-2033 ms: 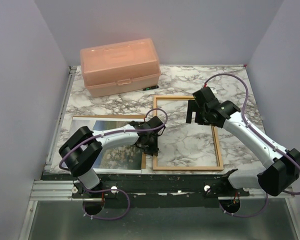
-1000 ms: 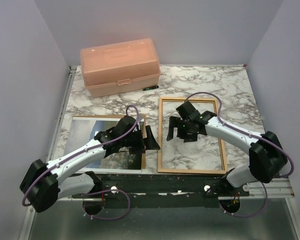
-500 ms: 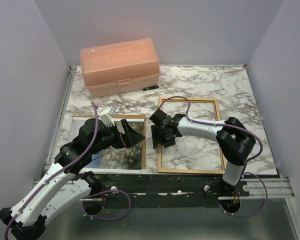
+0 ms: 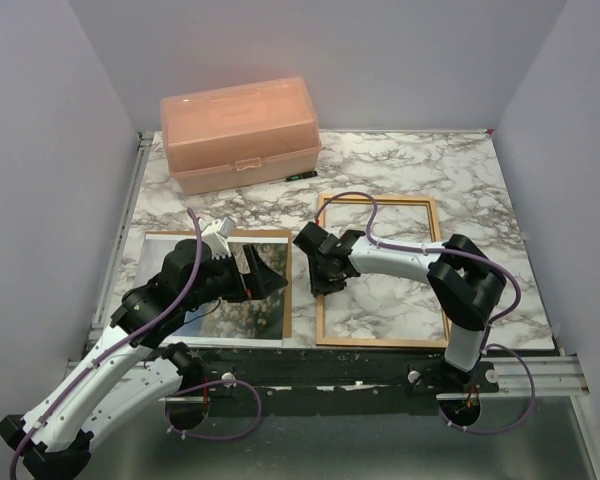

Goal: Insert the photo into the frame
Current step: Move the photo frame to the center of the board.

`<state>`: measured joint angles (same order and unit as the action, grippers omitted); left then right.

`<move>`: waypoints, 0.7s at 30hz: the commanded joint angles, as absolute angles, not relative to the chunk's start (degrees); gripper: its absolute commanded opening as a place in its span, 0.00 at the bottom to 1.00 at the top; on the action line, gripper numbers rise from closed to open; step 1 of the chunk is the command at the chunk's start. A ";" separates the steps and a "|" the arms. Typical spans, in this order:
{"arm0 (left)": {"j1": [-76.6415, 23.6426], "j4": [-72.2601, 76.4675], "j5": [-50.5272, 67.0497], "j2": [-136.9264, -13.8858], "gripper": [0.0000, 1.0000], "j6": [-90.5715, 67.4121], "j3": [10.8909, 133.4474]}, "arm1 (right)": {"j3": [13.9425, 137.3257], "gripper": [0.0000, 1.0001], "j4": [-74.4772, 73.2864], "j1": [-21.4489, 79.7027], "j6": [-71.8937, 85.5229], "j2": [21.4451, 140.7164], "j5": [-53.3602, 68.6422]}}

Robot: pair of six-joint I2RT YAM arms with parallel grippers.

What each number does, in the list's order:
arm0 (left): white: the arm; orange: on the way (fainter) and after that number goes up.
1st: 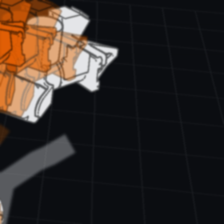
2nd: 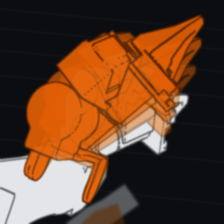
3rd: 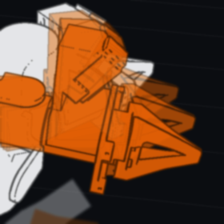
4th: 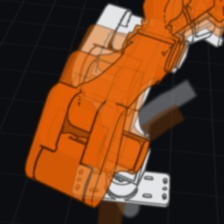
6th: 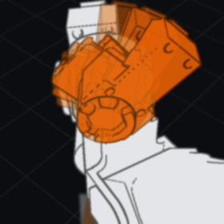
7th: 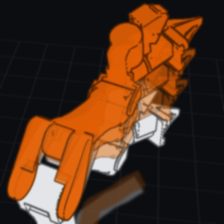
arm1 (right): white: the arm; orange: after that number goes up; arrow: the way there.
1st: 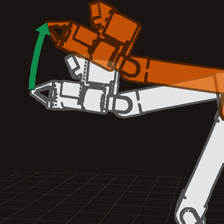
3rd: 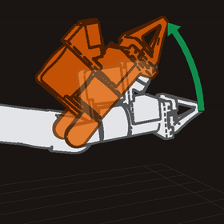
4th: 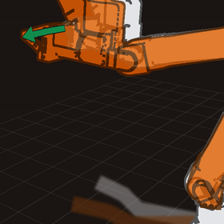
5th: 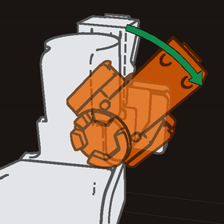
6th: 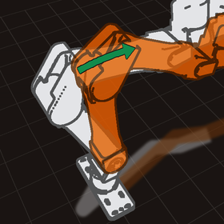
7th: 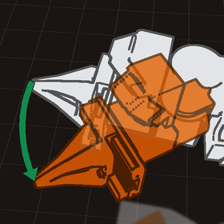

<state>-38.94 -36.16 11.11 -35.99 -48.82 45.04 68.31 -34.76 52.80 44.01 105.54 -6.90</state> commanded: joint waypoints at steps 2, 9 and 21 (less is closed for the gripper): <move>-38.50 -37.09 10.33 -35.24 0.99 -48.73 43.49 | 65.67 0.35 -40.83 53.22 44.66 104.85 -14.69; -38.50 -37.34 10.55 -35.51 0.98 -48.76 42.75 | 64.40 0.33 -41.78 53.18 44.31 104.16 -16.06; -38.50 -35.97 11.72 -35.14 0.99 -50.51 40.20 | 65.76 0.31 -40.69 51.26 45.09 106.56 -16.11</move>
